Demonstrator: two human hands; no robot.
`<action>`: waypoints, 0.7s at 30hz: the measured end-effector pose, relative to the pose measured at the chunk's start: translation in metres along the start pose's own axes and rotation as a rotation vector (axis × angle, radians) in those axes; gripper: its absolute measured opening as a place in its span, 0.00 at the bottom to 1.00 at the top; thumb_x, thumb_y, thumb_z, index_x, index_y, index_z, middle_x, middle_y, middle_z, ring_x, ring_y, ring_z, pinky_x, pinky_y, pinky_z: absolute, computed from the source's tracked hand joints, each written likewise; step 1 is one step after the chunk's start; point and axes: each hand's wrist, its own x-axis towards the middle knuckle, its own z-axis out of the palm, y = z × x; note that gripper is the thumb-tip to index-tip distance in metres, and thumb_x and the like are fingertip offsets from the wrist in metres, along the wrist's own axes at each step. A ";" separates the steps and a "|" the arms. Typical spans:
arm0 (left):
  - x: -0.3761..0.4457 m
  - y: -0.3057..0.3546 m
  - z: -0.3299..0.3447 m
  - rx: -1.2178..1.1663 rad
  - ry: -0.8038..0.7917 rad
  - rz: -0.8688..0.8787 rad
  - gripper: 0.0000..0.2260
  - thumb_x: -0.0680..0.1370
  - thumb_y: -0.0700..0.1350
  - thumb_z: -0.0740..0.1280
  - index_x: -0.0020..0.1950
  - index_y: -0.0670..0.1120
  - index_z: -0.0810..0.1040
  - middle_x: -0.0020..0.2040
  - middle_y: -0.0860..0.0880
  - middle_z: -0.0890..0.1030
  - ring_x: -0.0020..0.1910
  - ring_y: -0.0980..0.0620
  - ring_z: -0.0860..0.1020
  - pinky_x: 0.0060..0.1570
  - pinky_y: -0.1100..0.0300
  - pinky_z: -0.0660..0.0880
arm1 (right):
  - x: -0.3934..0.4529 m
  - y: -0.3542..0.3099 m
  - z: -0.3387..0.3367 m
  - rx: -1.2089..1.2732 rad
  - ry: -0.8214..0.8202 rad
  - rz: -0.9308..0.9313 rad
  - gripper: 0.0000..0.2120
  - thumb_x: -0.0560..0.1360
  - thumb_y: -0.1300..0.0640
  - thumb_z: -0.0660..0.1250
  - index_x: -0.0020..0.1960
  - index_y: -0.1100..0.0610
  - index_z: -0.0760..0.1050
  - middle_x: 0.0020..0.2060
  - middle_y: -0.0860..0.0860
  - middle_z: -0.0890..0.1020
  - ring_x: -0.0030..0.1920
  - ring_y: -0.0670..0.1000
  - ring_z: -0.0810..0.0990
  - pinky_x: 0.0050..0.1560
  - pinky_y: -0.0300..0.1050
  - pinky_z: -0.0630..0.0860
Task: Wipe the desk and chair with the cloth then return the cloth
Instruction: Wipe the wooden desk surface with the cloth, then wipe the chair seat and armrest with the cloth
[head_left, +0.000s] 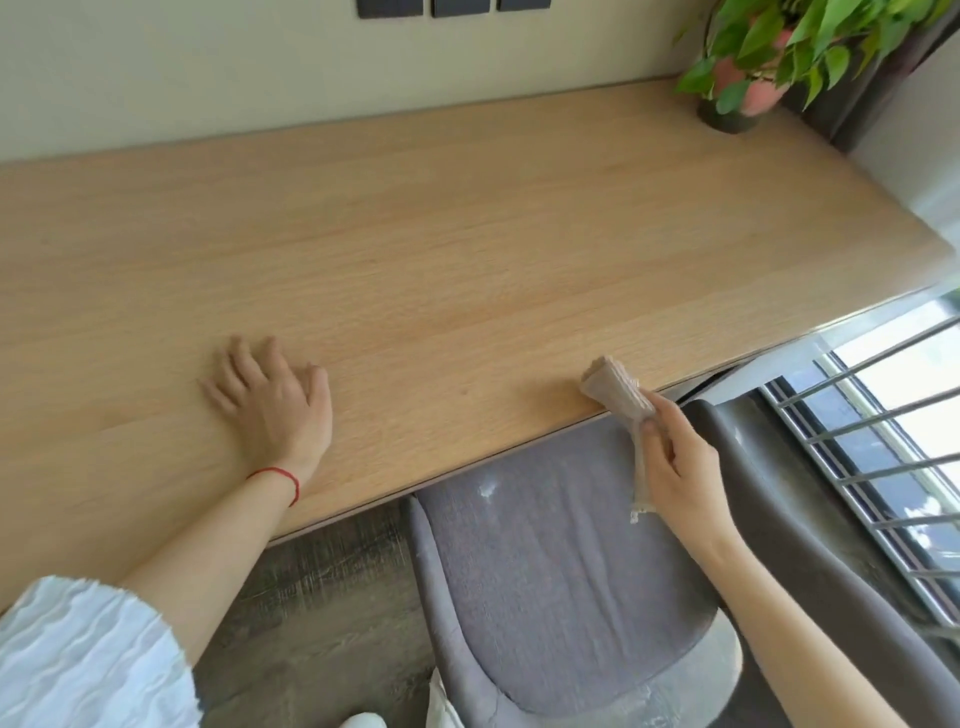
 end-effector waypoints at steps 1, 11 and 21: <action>-0.007 0.000 -0.004 -0.091 -0.004 0.047 0.19 0.77 0.42 0.61 0.67 0.38 0.68 0.72 0.35 0.63 0.73 0.37 0.57 0.73 0.39 0.48 | -0.012 0.000 -0.003 0.179 0.048 0.136 0.16 0.79 0.62 0.55 0.53 0.45 0.76 0.34 0.48 0.77 0.30 0.43 0.72 0.33 0.42 0.69; -0.188 -0.005 0.027 -0.150 -0.417 0.815 0.11 0.71 0.42 0.63 0.52 0.49 0.76 0.49 0.52 0.78 0.48 0.53 0.77 0.50 0.62 0.67 | -0.083 0.039 0.049 0.630 -0.084 0.706 0.06 0.75 0.59 0.67 0.51 0.53 0.73 0.44 0.56 0.80 0.41 0.56 0.80 0.41 0.58 0.80; -0.163 -0.033 0.143 0.117 -0.382 0.543 0.12 0.71 0.42 0.64 0.54 0.47 0.77 0.61 0.46 0.75 0.65 0.46 0.68 0.59 0.46 0.64 | -0.090 0.125 0.126 0.385 -0.075 0.758 0.10 0.74 0.57 0.67 0.53 0.48 0.71 0.43 0.49 0.80 0.42 0.51 0.80 0.36 0.46 0.79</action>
